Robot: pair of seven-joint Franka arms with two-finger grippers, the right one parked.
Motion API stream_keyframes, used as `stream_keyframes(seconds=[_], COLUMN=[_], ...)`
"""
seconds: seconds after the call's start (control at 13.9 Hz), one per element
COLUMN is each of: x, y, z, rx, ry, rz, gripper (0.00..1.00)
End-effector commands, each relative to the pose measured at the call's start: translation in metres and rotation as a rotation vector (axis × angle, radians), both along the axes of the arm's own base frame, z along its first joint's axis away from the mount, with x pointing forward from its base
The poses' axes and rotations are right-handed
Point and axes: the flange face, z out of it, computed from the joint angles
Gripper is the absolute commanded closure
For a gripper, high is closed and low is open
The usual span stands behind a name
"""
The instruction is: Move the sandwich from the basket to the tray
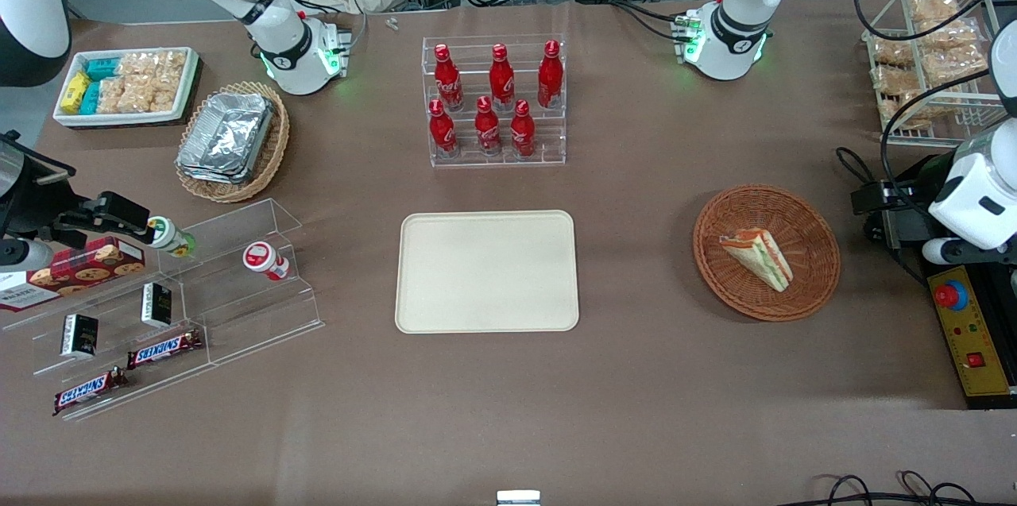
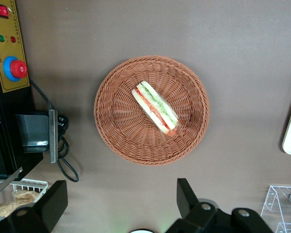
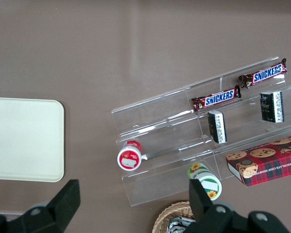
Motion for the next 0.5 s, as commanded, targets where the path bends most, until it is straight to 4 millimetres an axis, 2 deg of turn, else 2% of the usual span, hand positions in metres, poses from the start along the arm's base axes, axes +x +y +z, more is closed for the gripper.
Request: stream_keyframes(seconds=[0.0,0.43], x=[-0.0003,-0.0048], y=[-0.0012,-0.0029], z=[0.0058,0.003], rx=[0.016,0.008], ry=[0.002,0.023], rz=[-0.007,-0.006], gripper=[0.0,0.0])
